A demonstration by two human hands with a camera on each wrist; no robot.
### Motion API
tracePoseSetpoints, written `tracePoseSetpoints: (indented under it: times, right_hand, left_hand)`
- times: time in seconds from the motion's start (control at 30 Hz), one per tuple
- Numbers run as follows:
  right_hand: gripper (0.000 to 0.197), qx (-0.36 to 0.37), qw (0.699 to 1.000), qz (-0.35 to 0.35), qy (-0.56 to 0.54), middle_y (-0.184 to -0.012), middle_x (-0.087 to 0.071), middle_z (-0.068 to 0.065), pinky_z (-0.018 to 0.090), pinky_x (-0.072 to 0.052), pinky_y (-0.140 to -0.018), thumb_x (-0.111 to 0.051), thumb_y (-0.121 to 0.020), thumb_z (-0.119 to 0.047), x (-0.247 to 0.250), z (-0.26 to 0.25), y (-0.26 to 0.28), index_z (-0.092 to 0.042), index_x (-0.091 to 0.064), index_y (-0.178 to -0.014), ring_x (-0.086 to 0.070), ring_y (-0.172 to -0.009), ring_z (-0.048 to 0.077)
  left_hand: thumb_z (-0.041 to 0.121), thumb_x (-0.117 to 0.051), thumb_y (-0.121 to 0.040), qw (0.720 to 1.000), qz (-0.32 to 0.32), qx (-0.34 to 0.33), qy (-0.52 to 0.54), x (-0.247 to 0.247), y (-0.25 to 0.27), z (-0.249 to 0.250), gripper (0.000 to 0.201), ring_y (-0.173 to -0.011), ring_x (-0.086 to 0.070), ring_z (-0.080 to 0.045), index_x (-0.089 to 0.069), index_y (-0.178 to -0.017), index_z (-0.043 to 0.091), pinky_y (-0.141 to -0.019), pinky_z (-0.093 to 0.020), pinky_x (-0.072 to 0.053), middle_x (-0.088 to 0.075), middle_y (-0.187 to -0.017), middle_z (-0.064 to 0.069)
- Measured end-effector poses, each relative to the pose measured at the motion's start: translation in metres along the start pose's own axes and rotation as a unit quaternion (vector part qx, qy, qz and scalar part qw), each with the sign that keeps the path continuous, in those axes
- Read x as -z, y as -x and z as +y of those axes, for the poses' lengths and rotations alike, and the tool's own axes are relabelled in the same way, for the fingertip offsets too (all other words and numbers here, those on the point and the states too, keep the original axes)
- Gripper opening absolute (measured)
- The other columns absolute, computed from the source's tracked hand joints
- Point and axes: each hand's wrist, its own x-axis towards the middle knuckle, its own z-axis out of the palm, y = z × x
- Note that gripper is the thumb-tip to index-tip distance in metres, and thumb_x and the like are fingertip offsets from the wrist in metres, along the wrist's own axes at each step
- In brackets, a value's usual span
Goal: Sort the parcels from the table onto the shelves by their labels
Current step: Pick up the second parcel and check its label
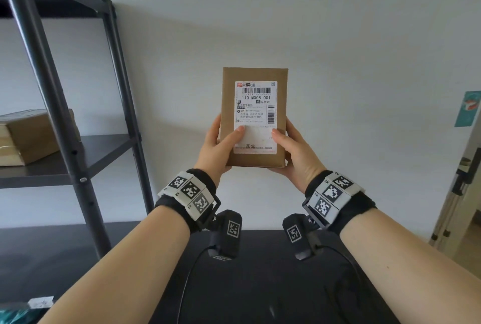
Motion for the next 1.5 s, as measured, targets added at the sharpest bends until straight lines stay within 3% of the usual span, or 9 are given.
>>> tracePoseSetpoints:
  times: [0.07, 0.13, 0.2, 0.3, 0.37, 0.53, 0.8, 1.13, 1.5]
  right_hand:
    - [0.058, -0.002, 1.0, 0.003, 0.009, -0.128, -0.066, -0.005, 0.049, -0.053, -0.093, -0.058, -0.089, -0.03, 0.002, 0.0, -0.002, -0.041, -0.038, -0.143, -0.062, -0.116, 0.021]
    - [0.055, 0.003, 0.999, 0.008, 0.04, -0.125, -0.067, -0.008, 0.049, -0.05, -0.097, -0.056, -0.089, -0.033, 0.002, -0.001, -0.003, -0.042, -0.04, -0.14, -0.062, -0.115, 0.019]
    - [0.049, 0.025, 0.997, 0.022, 0.073, -0.123, -0.066, -0.007, 0.042, -0.052, -0.096, -0.054, -0.092, -0.031, 0.001, -0.003, -0.004, -0.035, -0.043, -0.139, -0.064, -0.11, 0.014]
    - [0.049, 0.064, 0.99, 0.054, 0.113, -0.117, -0.064, -0.007, 0.025, -0.055, -0.083, -0.056, -0.091, -0.035, -0.001, -0.007, -0.003, -0.021, -0.042, -0.137, -0.064, -0.103, 0.008]
    - [0.053, 0.077, 0.987, 0.066, 0.123, -0.112, -0.064, -0.009, 0.019, -0.054, -0.075, -0.059, -0.089, -0.038, 0.0, -0.007, -0.002, -0.02, -0.041, -0.135, -0.065, -0.096, 0.004]
    - [0.056, 0.091, 0.984, 0.091, 0.127, -0.099, -0.065, -0.013, 0.021, -0.055, -0.073, -0.064, -0.085, -0.039, -0.001, -0.005, -0.001, -0.019, -0.04, -0.132, -0.066, -0.09, 0.003]
    - [0.051, 0.105, 0.98, 0.12, 0.117, -0.099, -0.067, -0.007, 0.019, -0.056, -0.067, -0.067, -0.083, -0.04, -0.002, -0.007, 0.001, -0.019, -0.041, -0.123, -0.068, -0.087, 0.006]
    - [0.052, 0.112, 0.98, 0.127, 0.108, -0.105, -0.068, -0.003, 0.026, -0.057, -0.074, -0.066, -0.083, -0.04, -0.003, -0.004, 0.0, -0.019, -0.042, -0.124, -0.068, -0.091, 0.009]
    - [0.045, 0.111, 0.98, 0.123, 0.109, -0.103, -0.067, -0.006, 0.017, -0.054, -0.066, -0.066, -0.083, -0.039, 0.0, -0.002, -0.001, -0.022, -0.042, -0.118, -0.067, -0.087, 0.003]
  left_hand:
    - [0.029, -0.066, -0.084, 1.0, 0.004, 0.0, 0.006, 0.001, 0.0, 0.0, 0.06, -0.1, -0.069, -0.02, -0.039, -0.137, 0.041, -0.084, -0.042, -0.057, -0.072, -0.104, 0.007]
    - [0.027, -0.068, -0.083, 1.0, 0.008, 0.003, 0.006, 0.001, 0.0, -0.001, 0.066, -0.101, -0.069, -0.025, -0.035, -0.138, 0.04, -0.088, -0.047, -0.056, -0.071, -0.11, -0.004]
    - [0.026, -0.073, -0.079, 1.0, 0.011, 0.004, 0.002, 0.0, 0.0, -0.002, 0.076, -0.102, -0.069, -0.028, -0.03, -0.141, 0.039, -0.089, -0.05, -0.055, -0.067, -0.119, -0.01]
    - [0.029, -0.078, -0.067, 1.0, 0.001, 0.008, -0.02, -0.001, 0.0, -0.003, 0.092, -0.108, -0.066, -0.026, -0.026, -0.142, 0.041, -0.087, -0.052, -0.056, -0.06, -0.129, -0.007]
    - [0.029, -0.076, -0.074, 0.999, -0.016, 0.003, -0.031, -0.002, 0.0, -0.003, 0.082, -0.107, -0.066, -0.023, -0.031, -0.142, 0.039, -0.085, -0.049, -0.057, -0.061, -0.128, -0.004]
    - [0.033, -0.064, -0.086, 0.999, -0.024, -0.024, -0.034, -0.008, -0.001, 0.003, 0.05, -0.093, -0.07, -0.011, -0.047, -0.133, 0.034, -0.082, -0.038, -0.06, -0.069, -0.116, 0.002]
    - [0.033, -0.064, -0.085, 0.999, -0.035, -0.029, -0.024, -0.01, -0.001, 0.003, 0.049, -0.096, -0.071, -0.013, -0.05, -0.132, 0.034, -0.082, -0.037, -0.06, -0.07, -0.116, 0.004]
    - [0.029, -0.064, -0.087, 0.998, -0.035, -0.035, -0.024, -0.011, -0.002, 0.005, 0.046, -0.099, -0.071, -0.013, -0.053, -0.131, 0.031, -0.083, -0.035, -0.059, -0.07, -0.117, 0.003]
    - [0.03, -0.063, -0.086, 0.999, -0.032, -0.028, -0.029, -0.012, -0.001, 0.004, 0.047, -0.099, -0.069, -0.011, -0.052, -0.132, 0.032, -0.085, -0.034, -0.058, -0.069, -0.12, 0.004]
